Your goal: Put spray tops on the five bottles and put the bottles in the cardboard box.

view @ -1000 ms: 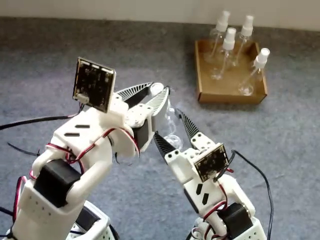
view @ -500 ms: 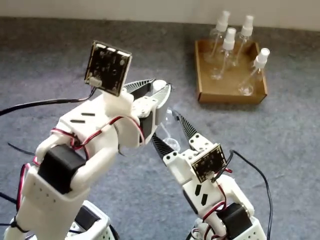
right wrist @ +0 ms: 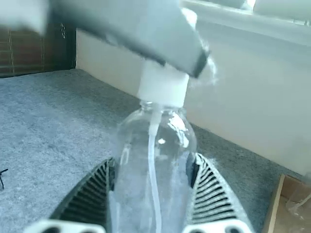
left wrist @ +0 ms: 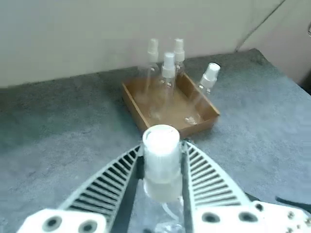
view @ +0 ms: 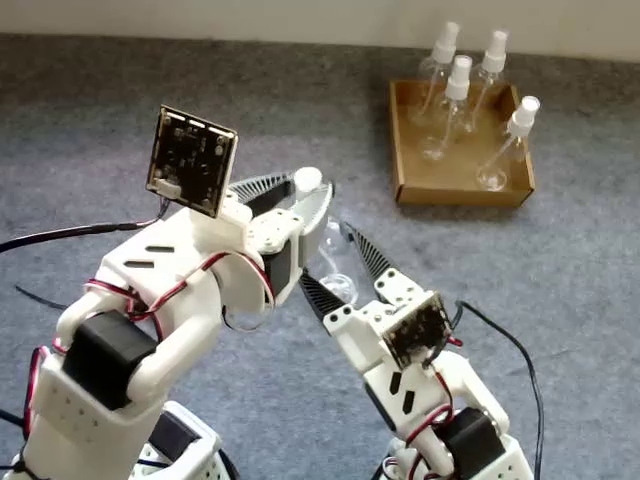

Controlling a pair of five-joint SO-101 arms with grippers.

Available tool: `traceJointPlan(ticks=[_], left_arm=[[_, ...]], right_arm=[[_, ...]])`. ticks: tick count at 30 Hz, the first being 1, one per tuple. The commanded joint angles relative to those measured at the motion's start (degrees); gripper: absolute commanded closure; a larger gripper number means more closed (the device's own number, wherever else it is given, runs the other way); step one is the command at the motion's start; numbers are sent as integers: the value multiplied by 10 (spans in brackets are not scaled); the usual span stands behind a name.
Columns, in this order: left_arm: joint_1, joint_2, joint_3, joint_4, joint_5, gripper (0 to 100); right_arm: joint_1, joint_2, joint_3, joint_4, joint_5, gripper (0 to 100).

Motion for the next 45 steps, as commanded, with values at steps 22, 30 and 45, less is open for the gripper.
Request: traceJointPlan(ticks=[22,30,45], left_arm=[[8,3,-140,15,-68,745],[3,4,-138,11,-82,748],[26,43,-32,-148,-83,829]], right_arm=[[23,-15,-15,-6,6,994],[23,-15,-15,-6,6,994],[-15,-19,-15,-3,8,994]])
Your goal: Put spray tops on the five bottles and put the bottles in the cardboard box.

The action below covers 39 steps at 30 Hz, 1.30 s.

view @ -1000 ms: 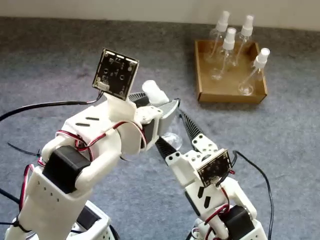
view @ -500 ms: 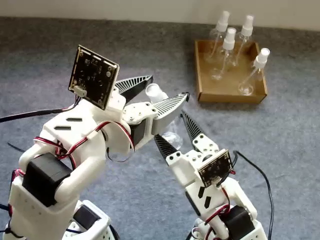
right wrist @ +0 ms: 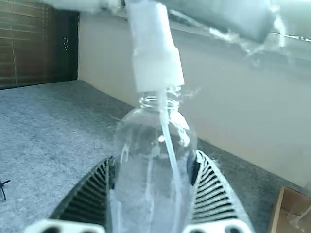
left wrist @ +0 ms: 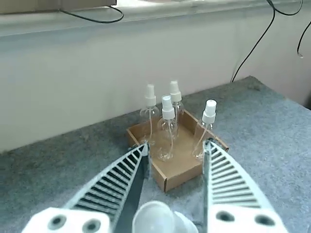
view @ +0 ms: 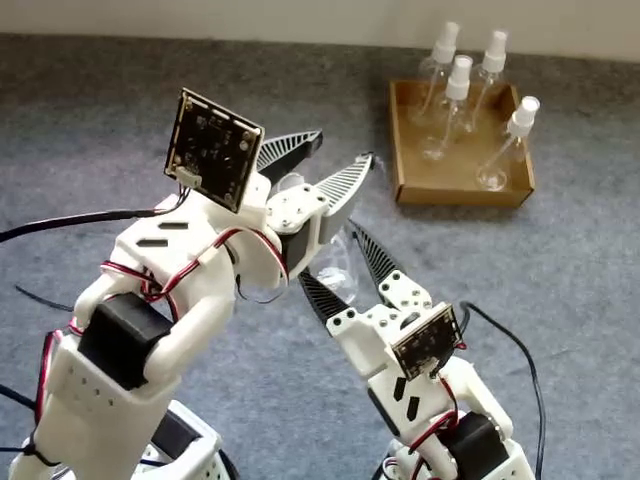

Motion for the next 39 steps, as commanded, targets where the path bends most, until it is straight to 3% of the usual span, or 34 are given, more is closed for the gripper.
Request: traceJointPlan(ticks=[1,7,18,21,27,33,39], left_arm=[[21,51,3,-26,-3,829],[21,81,-67,-18,-4,829],[15,76,-227,113,-5,825],[-34,62,-247,139,-2,825],[-186,-3,-248,189,-2,825],[-291,-10,-238,288,-4,825],[-300,-4,-76,308,-6,825]], right_arm=[[-11,-7,-13,-1,7,994],[-10,-7,-13,-1,8,994],[-9,-2,-13,-1,8,994],[22,-2,-16,-5,8,994],[186,10,-17,-88,8,994],[274,218,-108,-91,9,994],[320,505,-313,-71,11,994]])
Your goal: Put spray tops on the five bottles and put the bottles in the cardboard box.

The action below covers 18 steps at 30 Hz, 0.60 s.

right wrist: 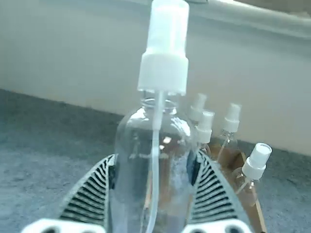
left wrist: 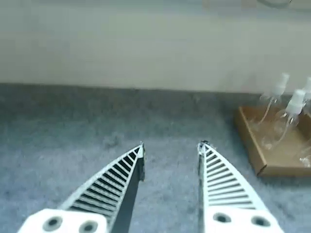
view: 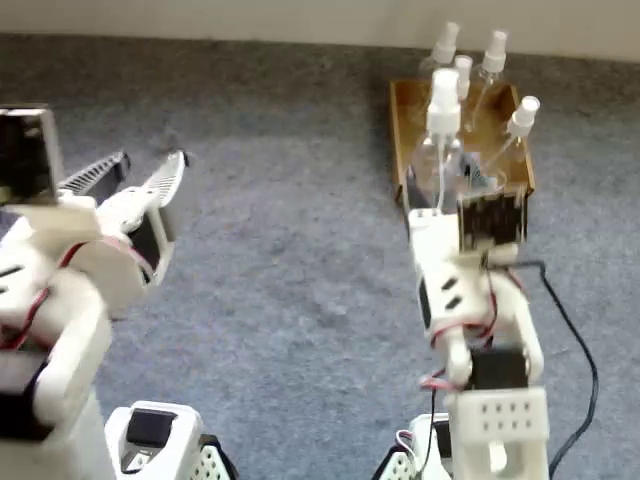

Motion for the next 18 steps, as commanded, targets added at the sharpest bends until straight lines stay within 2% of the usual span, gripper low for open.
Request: traceJointPlan(ticks=[1,5,7,9,12,18], left_arm=[[-7,9,130,2,-6,825],[-10,9,261,-47,-7,825],[-17,9,324,-95,-19,825],[-20,9,385,-150,-33,825],[-20,9,475,-229,-33,825],[-20,9,582,-327,-33,825]], right_arm=[[24,173,-144,0,24,991],[27,271,-220,-1,137,991],[27,280,-228,-3,149,991],[28,280,-225,-41,113,993],[49,284,-197,-162,40,993],[75,286,-6,-483,-60,993]])
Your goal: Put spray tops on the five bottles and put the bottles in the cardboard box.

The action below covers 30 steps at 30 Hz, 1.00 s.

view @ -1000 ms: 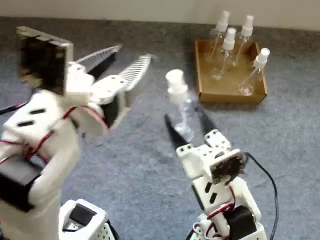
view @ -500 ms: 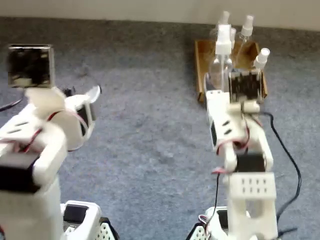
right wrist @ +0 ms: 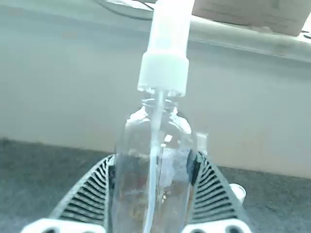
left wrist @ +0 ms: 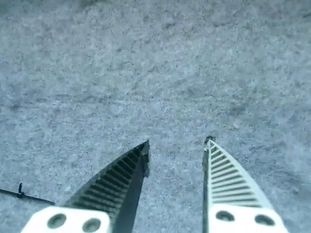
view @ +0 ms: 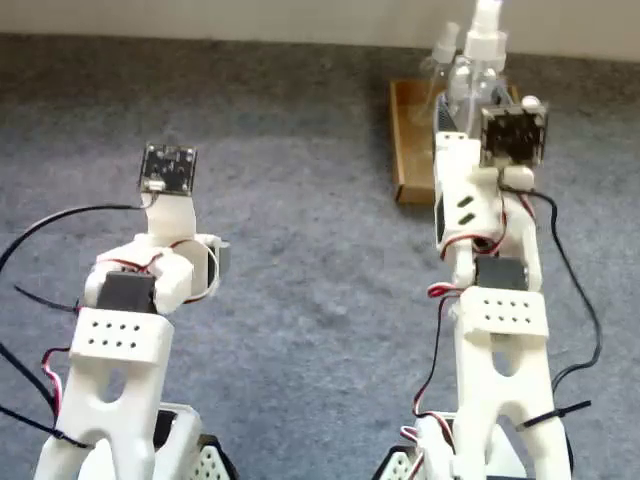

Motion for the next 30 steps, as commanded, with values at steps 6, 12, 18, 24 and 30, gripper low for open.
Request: traceJointPlan(ticks=[6,12,18,24,30], left_arm=[[-5,-1,109,-100,-5,825],[-5,0,166,-148,-5,825],[-5,1,206,-178,-6,825],[-5,2,238,-229,-54,827],[-5,2,248,-233,-55,825]], right_arm=[[6,0,201,-332,-40,993],[-11,29,204,-350,-40,993],[-26,162,149,-431,-37,993],[-25,211,119,-519,-34,993],[-28,259,140,-606,17,993]])
